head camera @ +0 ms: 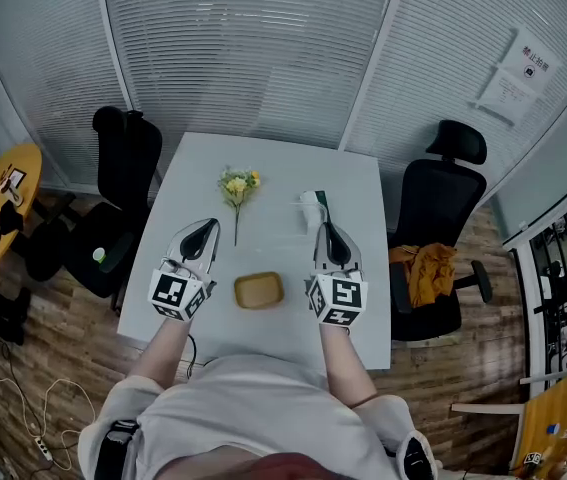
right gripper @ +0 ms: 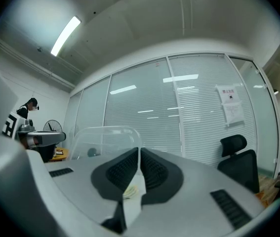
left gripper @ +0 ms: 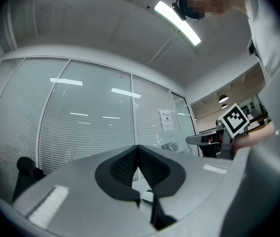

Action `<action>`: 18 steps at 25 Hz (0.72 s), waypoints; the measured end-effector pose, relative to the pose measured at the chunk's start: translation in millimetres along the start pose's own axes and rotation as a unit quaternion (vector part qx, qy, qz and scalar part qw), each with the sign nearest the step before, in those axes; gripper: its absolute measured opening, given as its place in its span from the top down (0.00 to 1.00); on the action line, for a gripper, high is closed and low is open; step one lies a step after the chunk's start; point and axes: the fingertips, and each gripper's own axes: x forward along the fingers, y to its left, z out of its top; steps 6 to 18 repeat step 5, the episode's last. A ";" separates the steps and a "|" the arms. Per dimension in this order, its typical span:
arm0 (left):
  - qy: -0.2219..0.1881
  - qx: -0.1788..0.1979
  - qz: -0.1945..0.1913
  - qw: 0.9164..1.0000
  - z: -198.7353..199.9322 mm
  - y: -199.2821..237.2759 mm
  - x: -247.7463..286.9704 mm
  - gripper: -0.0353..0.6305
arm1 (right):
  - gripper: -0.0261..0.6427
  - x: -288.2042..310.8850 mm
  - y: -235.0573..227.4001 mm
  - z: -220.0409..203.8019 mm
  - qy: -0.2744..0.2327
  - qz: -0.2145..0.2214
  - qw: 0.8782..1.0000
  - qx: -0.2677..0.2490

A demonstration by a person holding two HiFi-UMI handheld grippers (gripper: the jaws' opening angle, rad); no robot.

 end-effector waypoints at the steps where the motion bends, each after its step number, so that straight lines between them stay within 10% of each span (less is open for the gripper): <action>1: 0.000 0.000 0.000 1.000 -0.1 -0.5 -0.4 0.93 | 0.93 -0.7 0.2 -0.6 0.000 0.000 1.000 0.000; 18: 0.001 -0.001 0.000 1.000 -1.8 -3.8 -2.0 0.93 | 0.93 -5.4 0.9 -3.8 0.003 0.000 1.000 0.001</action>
